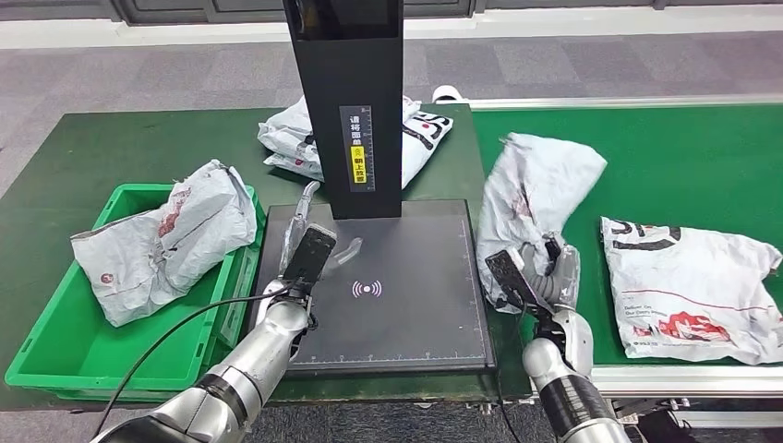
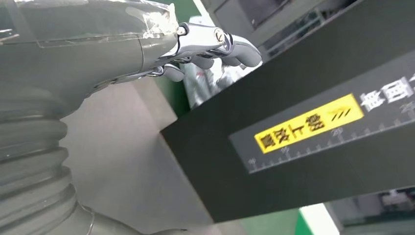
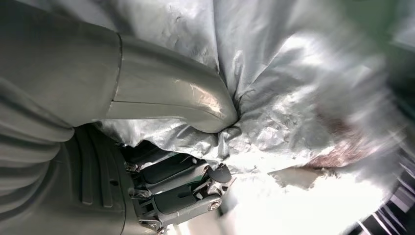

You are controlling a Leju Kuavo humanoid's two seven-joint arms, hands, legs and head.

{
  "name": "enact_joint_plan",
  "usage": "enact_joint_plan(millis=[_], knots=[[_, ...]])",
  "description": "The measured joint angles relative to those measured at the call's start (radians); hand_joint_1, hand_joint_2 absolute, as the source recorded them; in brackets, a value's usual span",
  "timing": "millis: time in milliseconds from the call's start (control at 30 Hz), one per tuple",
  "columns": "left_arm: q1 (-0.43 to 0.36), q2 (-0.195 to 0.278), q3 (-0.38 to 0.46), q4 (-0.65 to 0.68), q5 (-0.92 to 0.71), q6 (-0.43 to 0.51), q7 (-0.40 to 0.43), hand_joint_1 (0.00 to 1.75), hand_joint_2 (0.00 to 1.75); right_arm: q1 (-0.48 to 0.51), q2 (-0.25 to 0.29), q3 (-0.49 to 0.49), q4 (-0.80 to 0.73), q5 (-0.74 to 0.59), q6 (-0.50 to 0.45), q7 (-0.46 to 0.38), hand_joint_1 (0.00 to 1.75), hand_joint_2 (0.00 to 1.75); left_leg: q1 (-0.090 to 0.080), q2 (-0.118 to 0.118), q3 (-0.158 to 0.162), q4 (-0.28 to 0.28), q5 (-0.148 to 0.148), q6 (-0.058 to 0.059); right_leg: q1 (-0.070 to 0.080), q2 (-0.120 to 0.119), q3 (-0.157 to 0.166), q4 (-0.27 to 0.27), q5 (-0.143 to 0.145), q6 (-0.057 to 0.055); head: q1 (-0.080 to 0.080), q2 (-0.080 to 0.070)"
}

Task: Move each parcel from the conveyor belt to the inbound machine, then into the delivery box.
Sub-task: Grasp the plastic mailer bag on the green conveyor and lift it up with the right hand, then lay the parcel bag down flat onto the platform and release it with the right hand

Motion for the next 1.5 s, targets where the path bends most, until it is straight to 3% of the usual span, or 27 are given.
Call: enact_joint_plan(millis=[200, 433, 633, 900, 933, 1033, 1067, 1267, 1500], knots=[[0.008, -0.004, 0.023, -0.04, 0.033, 0.016, -0.044, 0.0, 1.75, -0.016, 0.041, 0.1, -0.141, -0.091, 0.012, -0.125, 1.75, 1.75, 0.0, 0.0, -0.001, 0.0, 0.0, 0.0, 0.0, 0.0, 0.0, 0.0, 0.0, 0.0, 0.0, 0.0], [0.031, -0.003, 0.022, -0.115, 0.072, 0.046, -0.047, 0.0, 1.75, -0.072, 0.099, 0.243, -0.032, -0.166, 0.045, -0.148, 1.75, 1.75, 0.0, -0.002, -0.001, 0.0, 0.001, 0.0, 0.0, -0.001, 0.0, 0.0, 0.0, 0.0, 0.0, 0.0], [0.042, -0.002, 0.011, -0.139, 0.105, 0.041, -0.048, 0.0, 1.75, -0.088, 0.113, 0.298, 0.063, -0.242, 0.251, -0.123, 1.75, 1.75, 0.0, -0.002, -0.002, 0.0, 0.001, 0.0, 0.0, -0.001, -0.001, 0.0, 0.0, 0.0, 0.0, 0.0], [0.034, 0.0, 0.009, -0.115, 0.133, 0.008, -0.047, 0.0, 1.75, -0.103, 0.115, 0.324, 0.109, -0.283, 0.368, -0.124, 1.75, 1.75, 0.0, -0.002, -0.002, 0.0, 0.001, -0.001, 0.0, -0.001, -0.001, 0.0, 0.0, 0.0, 0.0, 0.0], [0.029, 0.001, 0.009, -0.105, 0.132, 0.011, -0.047, 0.0, 1.75, -0.104, 0.114, 0.331, 0.114, -0.288, 0.4, -0.121, 1.45, 1.75, 0.0, -0.002, -0.002, 0.0, 0.001, -0.001, 0.0, -0.001, -0.001, 0.0, 0.0, 0.0, 0.0, 0.0], [0.012, 0.008, 0.009, -0.081, 0.127, 0.035, -0.047, 0.0, 1.75, -0.114, 0.114, 0.366, 0.138, -0.283, 0.501, -0.111, 0.14, 1.75, 0.0, -0.001, -0.002, 0.0, 0.001, -0.001, 0.0, -0.001, -0.001, 0.0, 0.0, 0.0, 0.0, 0.0], [0.006, 0.012, 0.01, -0.076, 0.13, 0.039, -0.047, 0.0, 1.75, -0.12, 0.113, 0.383, 0.151, -0.278, 0.533, -0.11, 0.0, 1.75, 0.001, -0.001, -0.002, 0.0, 0.001, -0.001, 0.0, -0.001, -0.001, 0.0, 0.0, 0.0, 0.0, 0.0], [-0.011, 0.029, 0.01, -0.063, 0.129, 0.04, -0.047, 0.0, 1.75, -0.155, 0.11, 0.494, 0.221, -0.275, 0.637, -0.169, 0.0, 1.75, 0.001, -0.001, -0.002, 0.0, 0.001, -0.001, 0.001, -0.001, -0.001, 0.0, 0.0, 0.0, 0.0, 0.0], [0.002, 0.032, 0.003, -0.099, 0.037, 0.144, -0.046, 0.0, 1.75, -0.188, 0.112, 0.511, 0.262, -0.369, 0.56, -0.277, 0.0, 1.75, 0.001, -0.002, -0.002, 0.0, 0.001, -0.001, 0.0, -0.001, -0.001, 0.0, 0.0, 0.0, 0.0, 0.0]])
